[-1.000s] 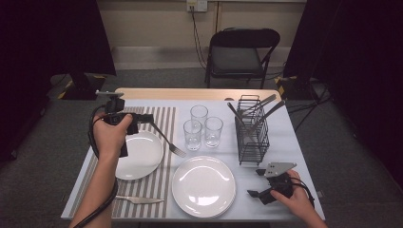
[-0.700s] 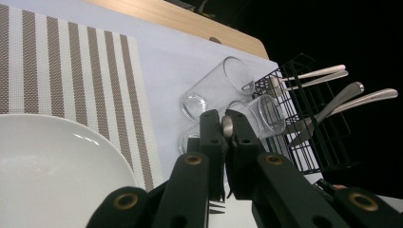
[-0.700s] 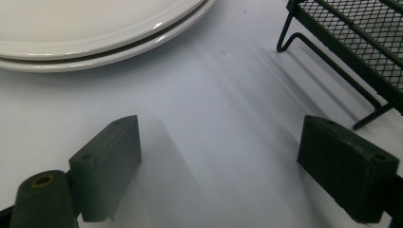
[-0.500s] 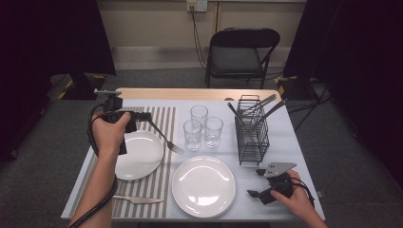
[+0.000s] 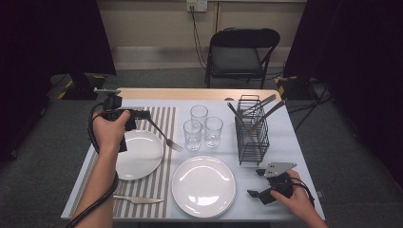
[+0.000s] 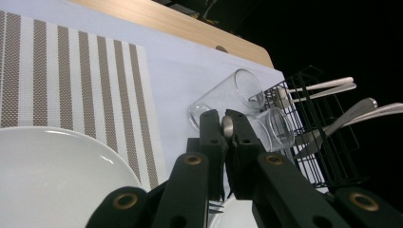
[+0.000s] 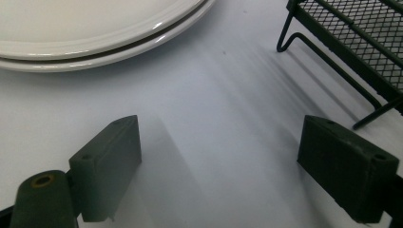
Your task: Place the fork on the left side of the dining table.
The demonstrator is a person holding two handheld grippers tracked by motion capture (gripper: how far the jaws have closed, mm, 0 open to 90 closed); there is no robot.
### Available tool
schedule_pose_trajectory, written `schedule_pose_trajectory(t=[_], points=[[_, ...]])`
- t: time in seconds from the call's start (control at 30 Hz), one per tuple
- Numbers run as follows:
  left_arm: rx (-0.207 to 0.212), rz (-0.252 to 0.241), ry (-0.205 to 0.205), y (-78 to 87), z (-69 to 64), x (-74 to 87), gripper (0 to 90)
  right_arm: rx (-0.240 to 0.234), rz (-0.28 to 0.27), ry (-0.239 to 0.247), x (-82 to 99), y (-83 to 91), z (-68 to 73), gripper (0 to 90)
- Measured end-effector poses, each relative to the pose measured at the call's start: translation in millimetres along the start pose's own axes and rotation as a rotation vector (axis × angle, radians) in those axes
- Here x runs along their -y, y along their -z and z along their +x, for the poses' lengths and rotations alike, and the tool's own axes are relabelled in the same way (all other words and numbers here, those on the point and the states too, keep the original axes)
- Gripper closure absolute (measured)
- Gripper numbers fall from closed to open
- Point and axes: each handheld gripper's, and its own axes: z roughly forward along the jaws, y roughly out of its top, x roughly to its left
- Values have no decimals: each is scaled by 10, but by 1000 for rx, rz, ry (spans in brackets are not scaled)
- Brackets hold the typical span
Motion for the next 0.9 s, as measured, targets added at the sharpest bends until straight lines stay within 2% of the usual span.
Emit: schedule_pose_trajectory(t=[0.13, 0.27, 0.33, 0.37, 0.43, 0.57, 0.6, 0.7, 0.77, 0.9], points=[[-3, 4, 2, -20, 32, -19, 869, 0, 0, 0, 0, 0, 0, 133], [0, -5, 20, -45, 55, -39, 870, 0, 0, 0, 0, 0, 0, 133], [-14, -6, 9, -52, 79, -53, 869, 0, 0, 0, 0, 0, 0, 133], [-5, -12, 27, -62, 87, -55, 869, 0, 0, 0, 0, 0, 0, 133], [-10, -14, 22, -64, 101, -60, 870, 0, 0, 0, 1, 0, 1, 133], [-28, -18, 27, -75, 153, -73, 870, 0, 0, 0, 1, 0, 0, 133], [-23, -21, 44, -79, 160, -73, 870, 0, 0, -1, 1, 1, 1, 134], [-38, -23, 34, -74, 193, -83, 869, 0, 0, 0, 1, 0, 0, 134], [-38, -28, 45, -75, 205, -88, 870, 0, 0, 0, 1, 0, 0, 133], [-58, -39, 40, -68, 248, -102, 869, 0, -1, 0, 1, 0, 0, 133]])
